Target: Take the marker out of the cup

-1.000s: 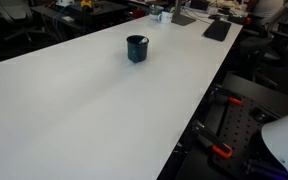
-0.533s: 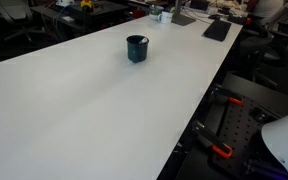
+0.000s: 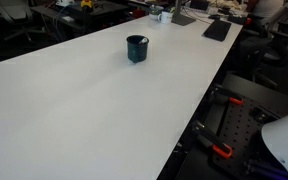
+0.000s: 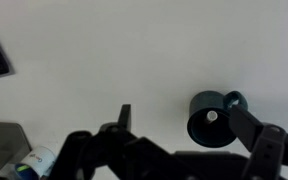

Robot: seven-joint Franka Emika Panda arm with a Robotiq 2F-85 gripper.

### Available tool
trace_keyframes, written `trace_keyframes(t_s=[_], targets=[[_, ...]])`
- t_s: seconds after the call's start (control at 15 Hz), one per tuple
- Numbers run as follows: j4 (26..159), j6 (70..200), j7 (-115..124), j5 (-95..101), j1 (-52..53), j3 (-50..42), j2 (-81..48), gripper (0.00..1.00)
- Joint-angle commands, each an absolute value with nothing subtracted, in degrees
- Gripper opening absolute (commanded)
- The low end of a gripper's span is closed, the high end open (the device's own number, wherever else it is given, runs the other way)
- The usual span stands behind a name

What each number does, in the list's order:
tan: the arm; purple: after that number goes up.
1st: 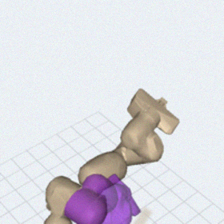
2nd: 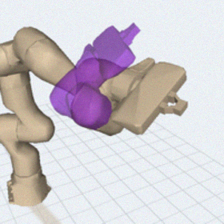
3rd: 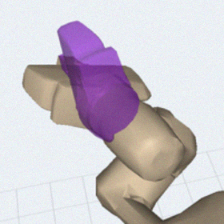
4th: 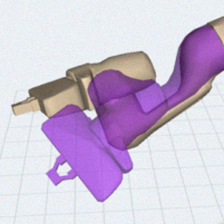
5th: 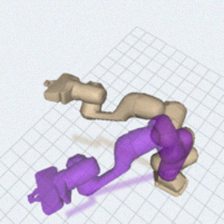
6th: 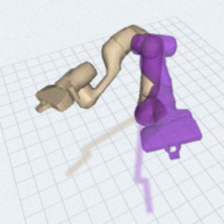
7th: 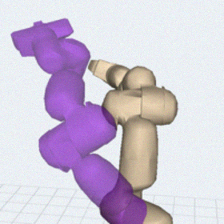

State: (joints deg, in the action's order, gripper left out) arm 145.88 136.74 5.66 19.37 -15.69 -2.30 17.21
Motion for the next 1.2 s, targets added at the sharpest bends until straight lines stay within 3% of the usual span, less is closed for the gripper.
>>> trace_keyframes(t_s=[0.0, 0.4, 1.13], targets=[[144.8, 136.5, 6.0, 19.8, -14.2, -3.7, 15.8, 1.00], [144.9, 136.5, 6.0, 19.8, -14.1, -4.0, 15.9, 1.00], [132.7, 138.3, 0.5, 15.7, -9.4, -4.6, 2.0, 1.00]])
